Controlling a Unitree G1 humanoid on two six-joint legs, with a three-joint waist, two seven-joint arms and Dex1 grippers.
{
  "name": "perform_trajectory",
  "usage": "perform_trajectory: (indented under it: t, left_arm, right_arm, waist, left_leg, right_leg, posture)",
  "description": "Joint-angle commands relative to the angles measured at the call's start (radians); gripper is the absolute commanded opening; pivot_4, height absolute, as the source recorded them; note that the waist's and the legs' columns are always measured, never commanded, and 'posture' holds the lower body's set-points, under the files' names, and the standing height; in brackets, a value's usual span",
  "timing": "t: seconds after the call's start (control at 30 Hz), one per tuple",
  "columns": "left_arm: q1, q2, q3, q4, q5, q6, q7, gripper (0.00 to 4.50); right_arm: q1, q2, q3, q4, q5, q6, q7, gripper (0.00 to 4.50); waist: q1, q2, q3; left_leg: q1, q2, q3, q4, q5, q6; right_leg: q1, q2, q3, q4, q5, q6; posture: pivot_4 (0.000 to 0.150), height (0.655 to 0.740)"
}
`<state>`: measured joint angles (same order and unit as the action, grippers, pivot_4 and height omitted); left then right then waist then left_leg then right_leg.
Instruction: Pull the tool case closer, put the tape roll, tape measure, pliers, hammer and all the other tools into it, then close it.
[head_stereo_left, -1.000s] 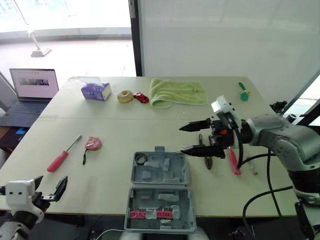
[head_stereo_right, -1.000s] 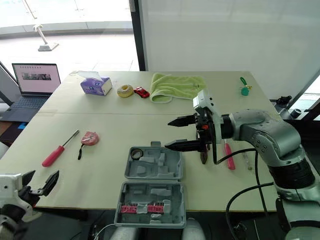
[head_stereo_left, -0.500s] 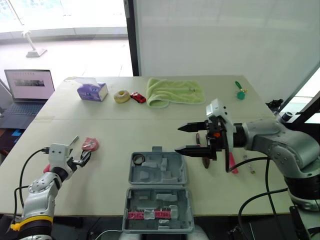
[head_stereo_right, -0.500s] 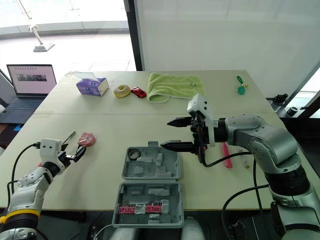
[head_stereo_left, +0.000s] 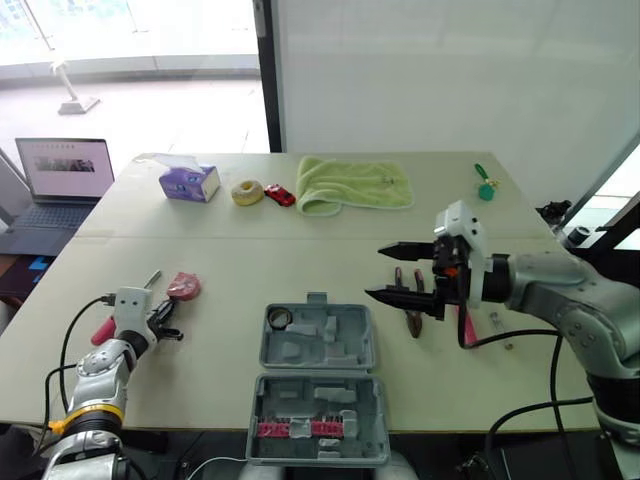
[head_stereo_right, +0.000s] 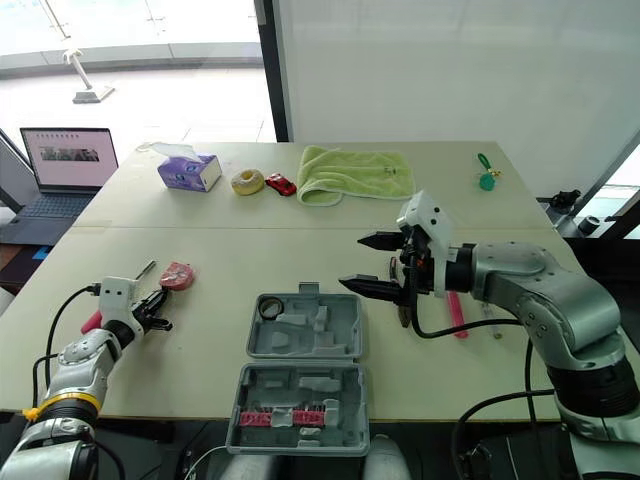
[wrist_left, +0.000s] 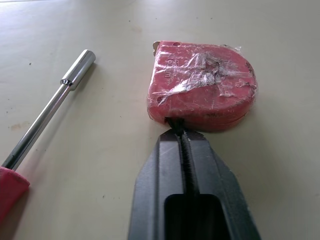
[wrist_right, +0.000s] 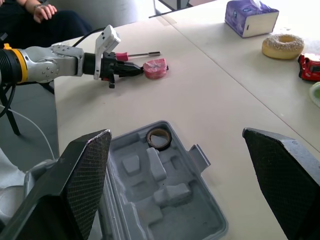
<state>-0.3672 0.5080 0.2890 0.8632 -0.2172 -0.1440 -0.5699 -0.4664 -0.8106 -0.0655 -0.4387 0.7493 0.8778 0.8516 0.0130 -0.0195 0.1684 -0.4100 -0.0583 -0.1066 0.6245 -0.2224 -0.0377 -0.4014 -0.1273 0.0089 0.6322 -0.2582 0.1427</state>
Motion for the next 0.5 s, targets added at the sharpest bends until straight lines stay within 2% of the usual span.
perform_trajectory:
  t: [0.03, 0.13, 0.27, 0.5]
  left_arm:
    - [-0.005, -0.007, -0.011, 0.007, 0.003, -0.001, -0.019, 0.08]
    - [0.015, -0.001, -0.015, -0.027, -0.003, 0.015, -0.045, 0.08]
    - [0.085, 0.004, -0.024, -0.175, -0.025, 0.051, -0.094, 0.08]
    - [0.285, -0.016, -0.083, -0.565, -0.078, 0.24, -0.147, 0.08]
  right_arm:
    - [0.003, -0.022, -0.044, -0.032, -0.001, -0.014, -0.008, 4.5]
    - [0.019, -0.027, -0.053, -0.051, 0.003, -0.005, -0.022, 4.5]
    - [0.058, -0.037, -0.072, -0.079, 0.007, 0.002, -0.04, 4.5]
    - [0.073, -0.036, -0.039, -0.079, -0.001, 0.003, -0.053, 4.5]
  waist:
    - [0.0, 0.0, 0.0]
    - [0.0, 0.0, 0.0]
    - [-0.002, 0.0, 0.0]
    - [-0.007, 0.0, 0.0]
  left_leg:
    - [0.0, 0.0, 0.0, 0.0, 0.0, 0.0]
    - [0.0, 0.0, 0.0, 0.0, 0.0, 0.0]
    - [0.0, 0.0, -0.001, 0.0, 0.0, 0.0]
    - [0.0, 0.002, -0.002, -0.001, 0.0, 0.0]
  right_leg:
    - [0.0, 0.0, 0.0, 0.0, 0.0, 0.0]
    - [0.0, 0.0, 0.0, 0.0, 0.0, 0.0]
    - [0.0, 0.0, 0.0, 0.0, 0.0, 0.0]
    - [-0.001, 0.0, 0.001, -0.001, 0.0, 0.0]
  posture:
    - [0.15, 0.7367]
    - [0.15, 0.7367]
    - [0.15, 0.7367]
    - [0.15, 0.7367]
